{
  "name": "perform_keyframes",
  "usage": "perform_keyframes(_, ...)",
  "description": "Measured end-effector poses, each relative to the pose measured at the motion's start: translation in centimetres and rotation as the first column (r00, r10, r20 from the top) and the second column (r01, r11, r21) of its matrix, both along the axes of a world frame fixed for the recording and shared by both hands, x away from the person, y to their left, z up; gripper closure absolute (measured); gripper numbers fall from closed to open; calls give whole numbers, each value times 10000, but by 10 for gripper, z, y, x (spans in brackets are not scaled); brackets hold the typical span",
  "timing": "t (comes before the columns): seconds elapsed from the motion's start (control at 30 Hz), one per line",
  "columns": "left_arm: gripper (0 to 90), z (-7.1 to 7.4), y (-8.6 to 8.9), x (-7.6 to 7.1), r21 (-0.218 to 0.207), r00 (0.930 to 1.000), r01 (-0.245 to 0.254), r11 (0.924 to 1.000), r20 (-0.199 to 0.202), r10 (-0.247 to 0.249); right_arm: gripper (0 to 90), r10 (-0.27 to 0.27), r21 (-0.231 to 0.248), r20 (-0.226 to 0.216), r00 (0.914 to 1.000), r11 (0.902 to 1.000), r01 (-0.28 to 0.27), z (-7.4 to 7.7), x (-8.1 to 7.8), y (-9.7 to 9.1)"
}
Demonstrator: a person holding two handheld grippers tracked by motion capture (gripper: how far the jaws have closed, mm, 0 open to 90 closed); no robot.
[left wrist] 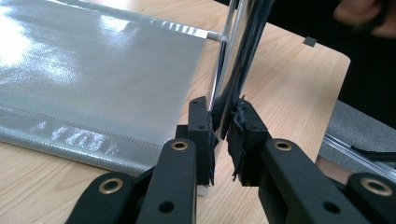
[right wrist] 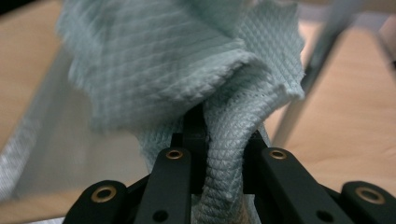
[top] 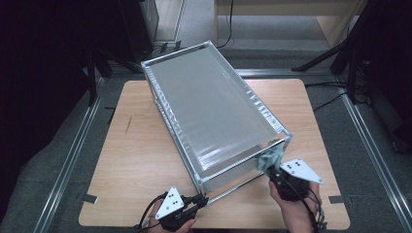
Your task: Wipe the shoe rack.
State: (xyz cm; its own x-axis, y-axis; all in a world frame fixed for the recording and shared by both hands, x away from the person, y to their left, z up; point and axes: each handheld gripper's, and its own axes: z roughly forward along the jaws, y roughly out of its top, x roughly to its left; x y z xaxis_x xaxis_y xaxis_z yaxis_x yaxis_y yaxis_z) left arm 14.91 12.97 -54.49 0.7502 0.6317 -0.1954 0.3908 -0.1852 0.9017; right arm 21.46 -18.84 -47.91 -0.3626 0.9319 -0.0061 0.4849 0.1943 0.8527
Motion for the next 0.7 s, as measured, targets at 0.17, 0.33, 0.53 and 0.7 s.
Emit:
perform_keyframes(0.17,800,0,0,0,-3,10000,14,10000,2,-14,794,541,-483,-1167,9917,9970,-601,-38,15,19)
perform_keyframes(0.33,800,0,0,0,34,10000,35,10000,65,-35,671,333,-281,-1303,9909,9989,-373,-48,27,13)
perform_keyframes(0.53,759,8,3,-4,232,9975,-289,9993,650,273,506,718,-486,-1765,9817,9955,-815,-48,27,5)
perform_keyframes(0.7,766,15,5,-4,99,9967,-211,9997,784,202,716,911,-517,-2141,9725,9932,-1045,-55,31,11)
